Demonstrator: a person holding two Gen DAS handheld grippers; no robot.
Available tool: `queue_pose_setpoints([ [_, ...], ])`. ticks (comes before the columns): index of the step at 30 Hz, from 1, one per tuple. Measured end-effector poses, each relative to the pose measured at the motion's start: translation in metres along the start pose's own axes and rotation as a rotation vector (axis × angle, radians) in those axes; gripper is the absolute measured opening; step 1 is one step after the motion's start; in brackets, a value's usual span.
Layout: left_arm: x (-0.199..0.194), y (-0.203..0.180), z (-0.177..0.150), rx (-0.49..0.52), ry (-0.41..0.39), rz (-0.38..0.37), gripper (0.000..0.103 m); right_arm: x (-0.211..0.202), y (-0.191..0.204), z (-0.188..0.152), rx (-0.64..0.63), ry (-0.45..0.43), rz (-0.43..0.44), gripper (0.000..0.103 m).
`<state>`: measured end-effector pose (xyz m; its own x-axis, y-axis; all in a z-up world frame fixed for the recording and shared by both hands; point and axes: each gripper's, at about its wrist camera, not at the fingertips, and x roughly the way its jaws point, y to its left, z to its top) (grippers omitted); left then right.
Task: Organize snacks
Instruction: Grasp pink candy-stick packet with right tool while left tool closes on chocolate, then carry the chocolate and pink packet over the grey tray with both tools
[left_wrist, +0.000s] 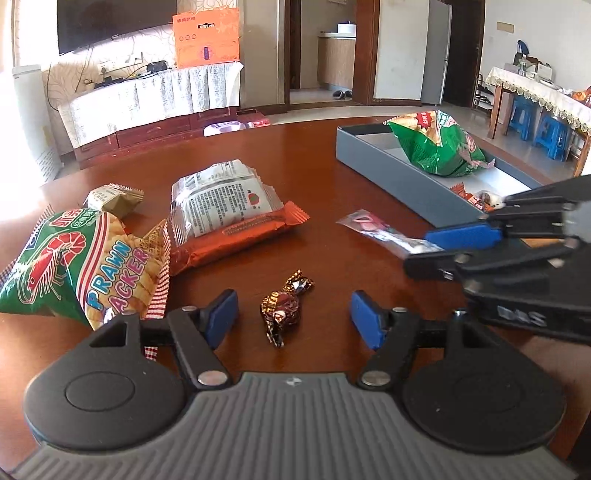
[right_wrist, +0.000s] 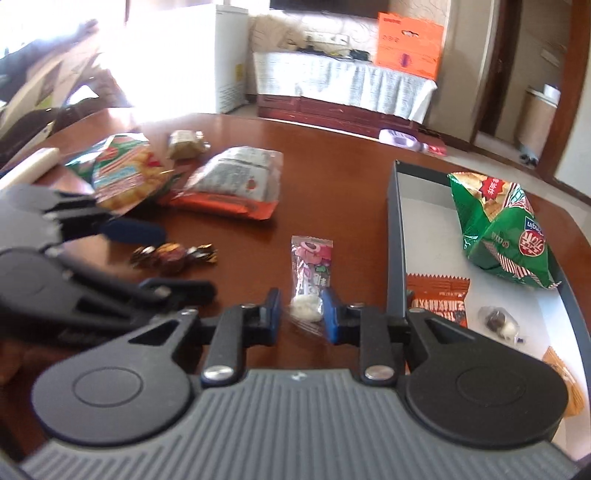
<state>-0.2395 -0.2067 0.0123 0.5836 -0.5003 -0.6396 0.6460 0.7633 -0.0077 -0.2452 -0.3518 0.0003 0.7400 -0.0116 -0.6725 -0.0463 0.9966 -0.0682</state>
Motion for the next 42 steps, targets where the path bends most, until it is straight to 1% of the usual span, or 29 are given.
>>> queue_pose_setpoints([
  [4, 0.000, 0.000, 0.000, 0.000, 0.000, 0.001, 0.073, -0.027, 0.006, -0.005, -0.064, -0.049, 0.010, 0.027],
  [8, 0.001, 0.000, 0.000, -0.002, 0.000, 0.002, 0.073, -0.055, 0.011, -0.008, -0.101, -0.101, 0.027, 0.027],
  [14, -0.001, -0.003, -0.002, -0.025, -0.001, 0.032, 0.072, -0.059, 0.019, -0.012, 0.003, -0.068, 0.059, 0.027],
  [16, -0.004, -0.004, -0.004, -0.036, -0.006, 0.047, 0.065, -0.062, 0.025, -0.016, 0.006, -0.072, 0.057, 0.027],
  [18, -0.006, -0.004, -0.005, -0.058, -0.013, 0.069, 0.048, -0.064, 0.026, -0.019, 0.027, -0.076, 0.054, 0.027],
  [20, -0.008, -0.003, -0.006, -0.078, -0.014, 0.083, 0.041, -0.066, 0.025, -0.020, 0.051, -0.077, 0.055, 0.027],
  [21, -0.009, -0.004, -0.007, -0.079, -0.015, 0.086, 0.040, -0.067, 0.025, -0.022, 0.061, -0.078, 0.054, 0.027],
  [25, -0.009, -0.007, -0.006, -0.065, -0.018, 0.085, 0.040, -0.066, 0.024, -0.024, 0.070, -0.073, 0.053, 0.027],
  [26, -0.008, -0.006, -0.005, -0.066, -0.016, 0.087, 0.042, -0.065, 0.023, -0.024, 0.076, -0.074, 0.052, 0.027],
  [28, -0.004, -0.006, -0.003, -0.058, -0.013, 0.099, 0.058, -0.066, 0.019, -0.024, 0.091, -0.077, 0.054, 0.027],
  [29, -0.001, -0.005, -0.002, -0.058, -0.008, 0.103, 0.068, -0.067, 0.018, -0.024, 0.095, -0.078, 0.054, 0.027],
  [30, 0.001, -0.003, 0.000, -0.063, -0.006, 0.084, 0.067, -0.067, 0.017, -0.024, 0.096, -0.080, 0.052, 0.027],
  [31, 0.003, -0.002, 0.002, -0.056, -0.008, 0.076, 0.064, -0.067, 0.015, -0.024, 0.099, -0.082, 0.051, 0.027],
  [32, 0.003, -0.003, 0.002, -0.052, -0.014, 0.071, 0.047, -0.066, 0.013, -0.023, 0.102, -0.082, 0.051, 0.027],
  [33, 0.003, -0.005, 0.003, -0.050, -0.012, 0.061, 0.026, -0.065, 0.012, -0.022, 0.104, -0.082, 0.052, 0.027],
  [38, -0.002, -0.017, 0.001, -0.055, -0.004, 0.072, 0.026, -0.061, 0.014, -0.018, 0.102, -0.088, 0.066, 0.027],
  [42, -0.008, -0.026, -0.002, -0.038, 0.003, 0.090, 0.026, -0.065, 0.018, -0.018, 0.084, -0.094, 0.073, 0.027],
])
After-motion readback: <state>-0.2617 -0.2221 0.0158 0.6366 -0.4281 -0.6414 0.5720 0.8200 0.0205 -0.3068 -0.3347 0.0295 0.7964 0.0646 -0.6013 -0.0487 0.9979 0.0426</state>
